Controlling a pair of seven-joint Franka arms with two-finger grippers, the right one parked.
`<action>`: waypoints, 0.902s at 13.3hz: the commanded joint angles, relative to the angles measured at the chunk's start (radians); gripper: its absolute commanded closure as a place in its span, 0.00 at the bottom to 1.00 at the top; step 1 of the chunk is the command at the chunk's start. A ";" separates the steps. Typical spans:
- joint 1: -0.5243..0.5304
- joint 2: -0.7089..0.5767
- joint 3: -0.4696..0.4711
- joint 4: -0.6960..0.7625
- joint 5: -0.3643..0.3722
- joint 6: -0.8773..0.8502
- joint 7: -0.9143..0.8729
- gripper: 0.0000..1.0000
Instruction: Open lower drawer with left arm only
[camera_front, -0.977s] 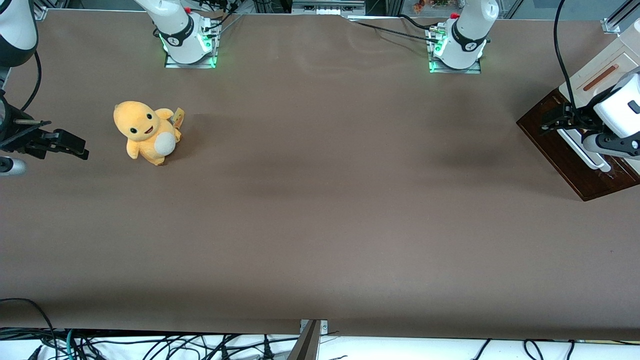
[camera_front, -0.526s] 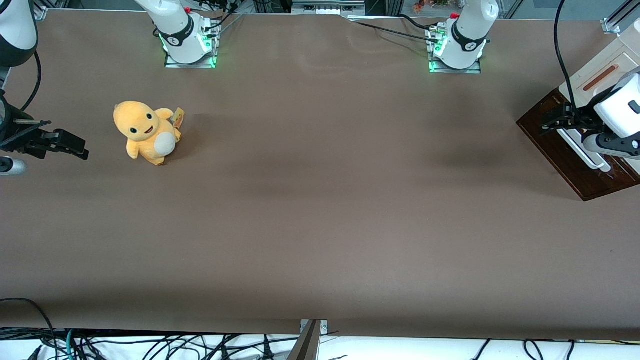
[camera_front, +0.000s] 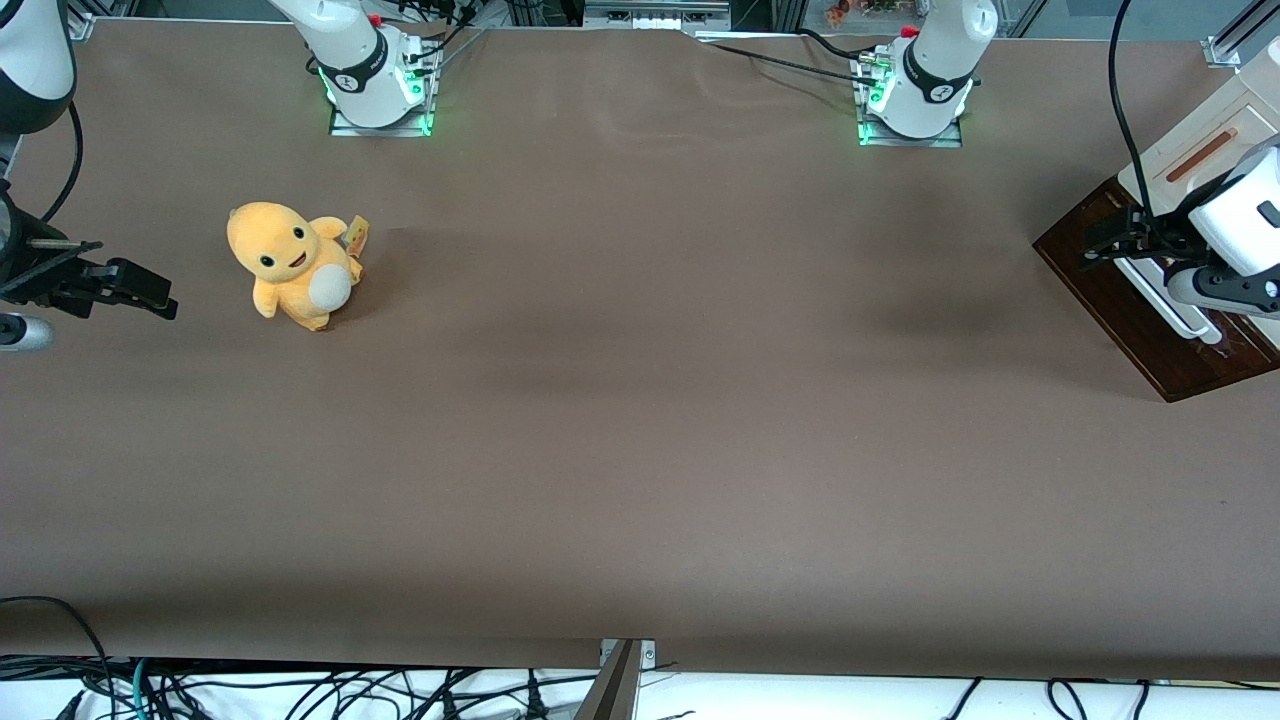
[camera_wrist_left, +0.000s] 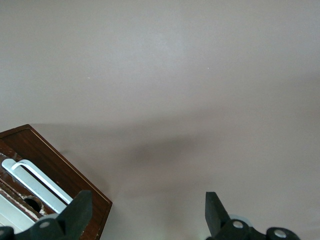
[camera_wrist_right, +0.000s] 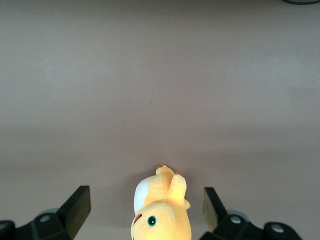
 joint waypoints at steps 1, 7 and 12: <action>0.005 -0.014 0.001 -0.006 -0.015 -0.010 0.021 0.00; 0.007 -0.007 0.003 -0.006 -0.015 -0.010 0.010 0.00; 0.050 0.070 0.004 -0.007 -0.011 -0.039 -0.224 0.00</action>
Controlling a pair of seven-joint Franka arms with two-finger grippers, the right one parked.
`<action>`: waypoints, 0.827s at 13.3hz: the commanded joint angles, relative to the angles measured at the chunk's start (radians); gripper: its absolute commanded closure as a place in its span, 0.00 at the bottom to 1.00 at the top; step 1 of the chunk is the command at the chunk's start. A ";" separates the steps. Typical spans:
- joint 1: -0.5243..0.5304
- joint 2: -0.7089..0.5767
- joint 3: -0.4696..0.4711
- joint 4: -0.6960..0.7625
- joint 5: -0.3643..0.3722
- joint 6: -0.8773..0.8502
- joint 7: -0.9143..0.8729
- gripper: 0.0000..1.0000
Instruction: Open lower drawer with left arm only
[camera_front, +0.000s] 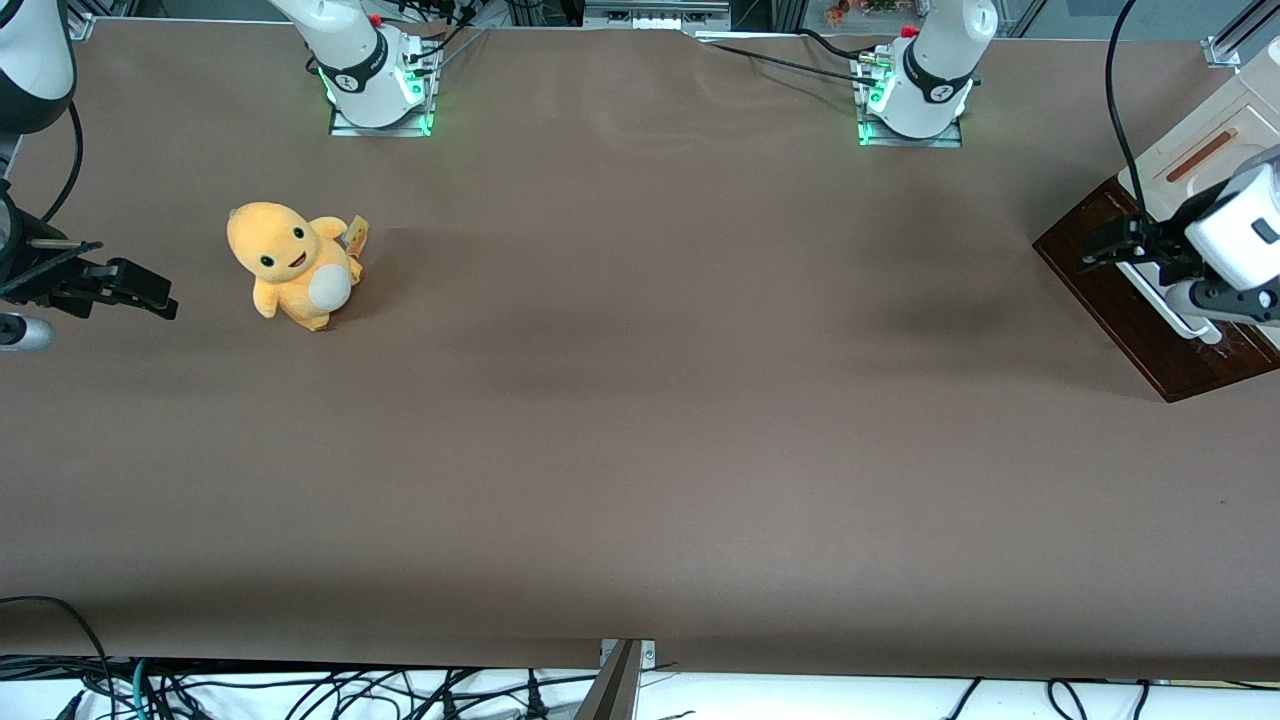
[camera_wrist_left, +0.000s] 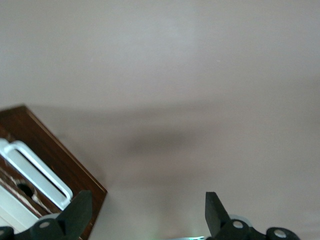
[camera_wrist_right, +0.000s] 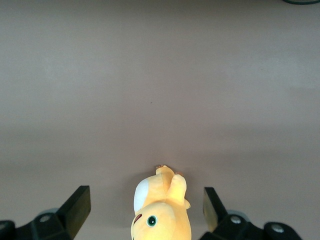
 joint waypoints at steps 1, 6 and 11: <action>0.035 0.057 0.000 0.010 0.015 -0.028 -0.146 0.00; 0.173 0.184 -0.001 0.007 0.135 -0.028 -0.144 0.00; 0.232 0.229 0.002 -0.071 0.213 0.082 -0.200 0.00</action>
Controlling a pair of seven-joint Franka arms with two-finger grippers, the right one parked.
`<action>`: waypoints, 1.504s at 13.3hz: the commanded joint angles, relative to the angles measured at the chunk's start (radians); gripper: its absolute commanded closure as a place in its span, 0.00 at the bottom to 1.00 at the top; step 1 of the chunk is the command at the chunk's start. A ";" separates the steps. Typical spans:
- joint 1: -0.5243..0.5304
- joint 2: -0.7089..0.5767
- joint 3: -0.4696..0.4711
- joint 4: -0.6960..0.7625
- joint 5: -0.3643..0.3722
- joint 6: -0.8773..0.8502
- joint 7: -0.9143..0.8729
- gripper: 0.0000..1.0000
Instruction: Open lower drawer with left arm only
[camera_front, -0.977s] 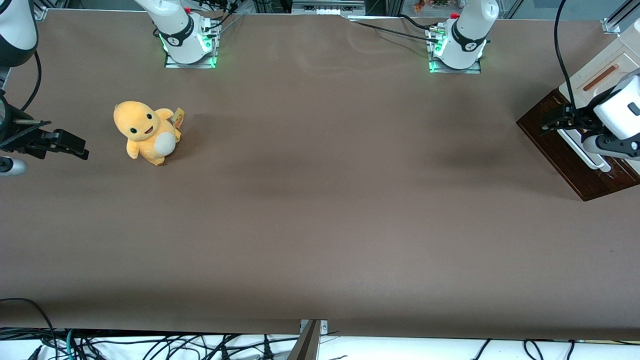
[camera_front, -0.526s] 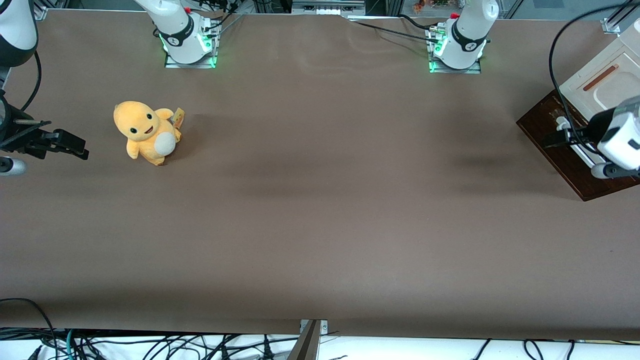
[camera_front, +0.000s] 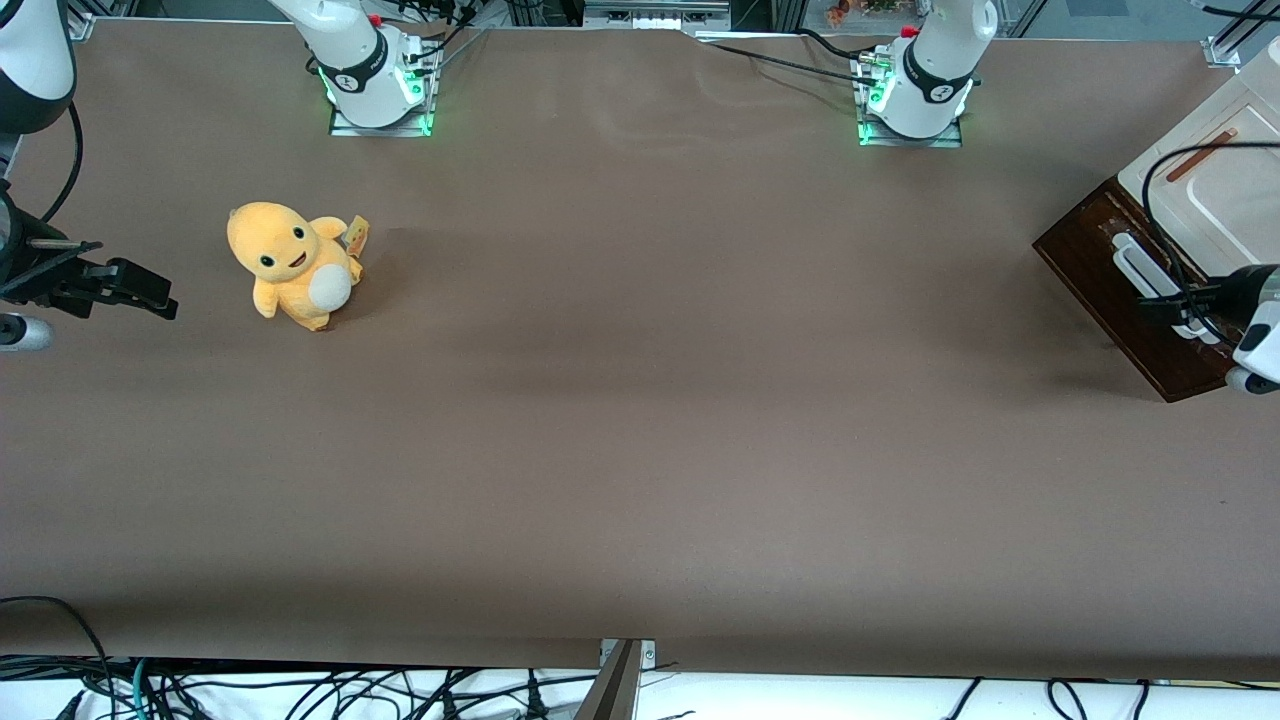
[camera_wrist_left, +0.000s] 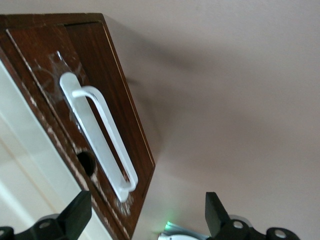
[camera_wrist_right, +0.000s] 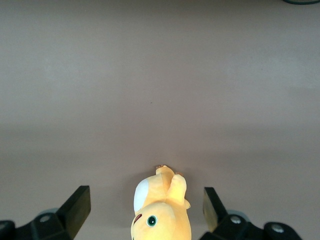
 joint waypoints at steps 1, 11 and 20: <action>-0.001 -0.023 -0.011 -0.069 0.078 0.071 -0.110 0.00; -0.007 -0.109 -0.022 -0.398 0.312 0.409 -0.501 0.00; 0.000 -0.072 -0.019 -0.438 0.335 0.482 -0.624 0.00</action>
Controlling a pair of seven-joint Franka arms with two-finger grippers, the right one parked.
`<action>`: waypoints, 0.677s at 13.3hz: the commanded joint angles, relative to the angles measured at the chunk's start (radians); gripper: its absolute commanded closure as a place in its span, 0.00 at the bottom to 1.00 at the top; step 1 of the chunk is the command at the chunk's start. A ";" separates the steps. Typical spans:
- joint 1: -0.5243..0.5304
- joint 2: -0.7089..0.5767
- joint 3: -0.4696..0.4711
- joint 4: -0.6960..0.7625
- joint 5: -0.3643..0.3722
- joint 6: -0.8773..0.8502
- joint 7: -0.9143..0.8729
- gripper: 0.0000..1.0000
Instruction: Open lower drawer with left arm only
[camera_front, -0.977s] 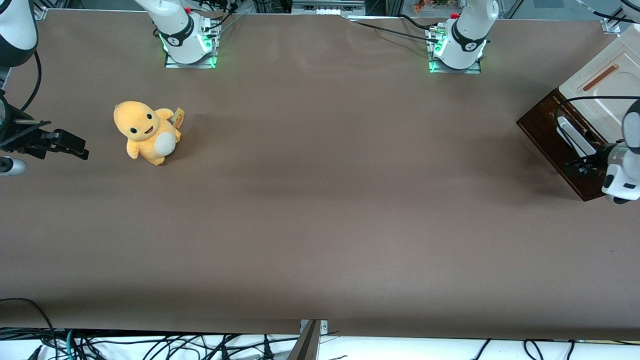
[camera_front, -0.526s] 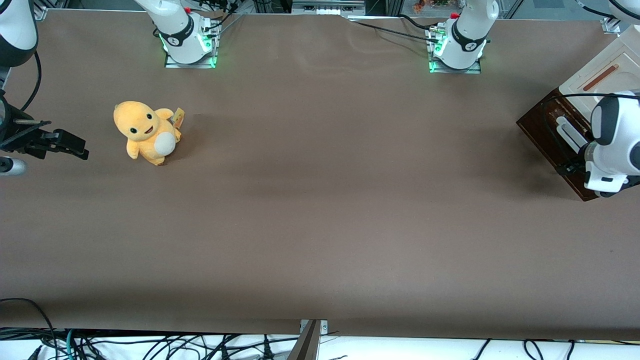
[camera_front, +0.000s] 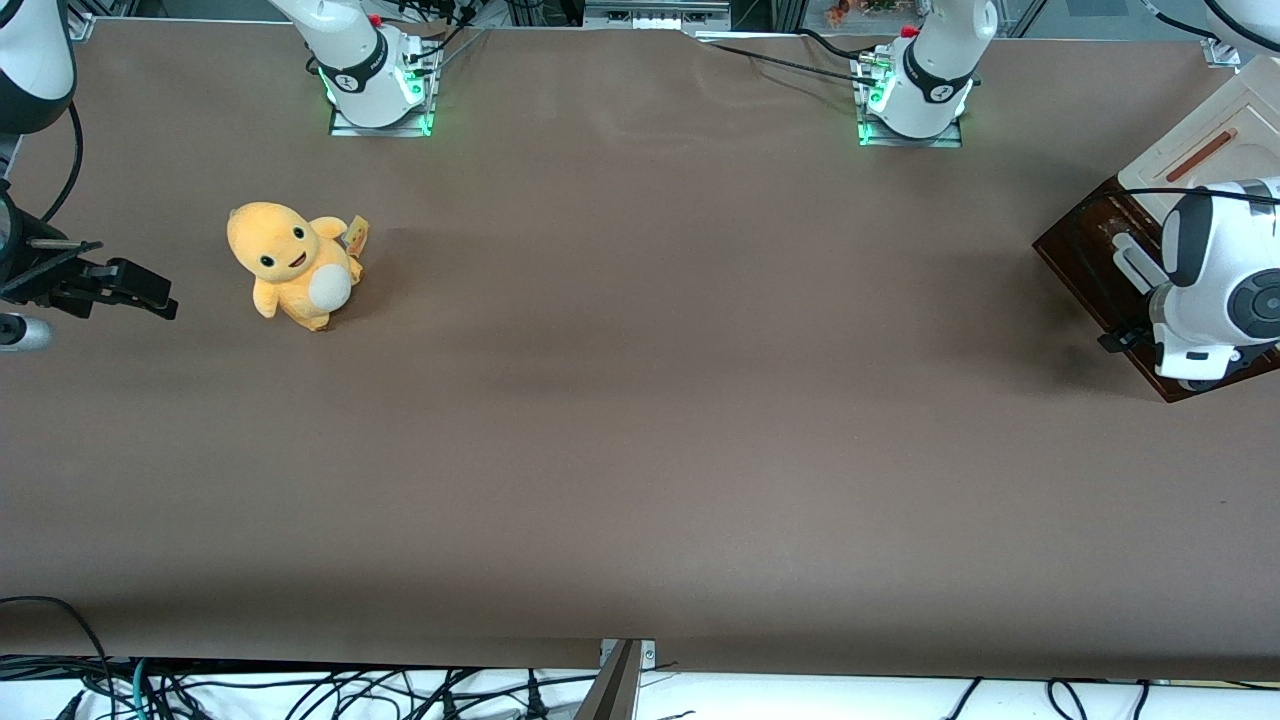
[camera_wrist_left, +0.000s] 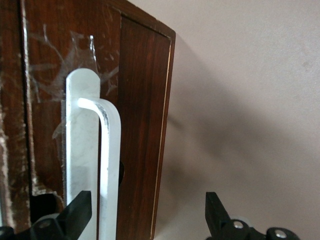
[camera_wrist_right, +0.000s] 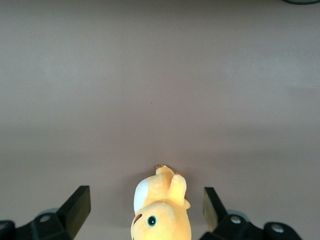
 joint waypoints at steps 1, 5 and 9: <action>0.002 0.004 -0.001 -0.015 0.084 0.016 -0.055 0.00; 0.005 0.024 0.001 -0.015 0.107 0.020 -0.118 0.00; 0.004 0.039 -0.001 -0.014 0.107 0.041 -0.159 0.00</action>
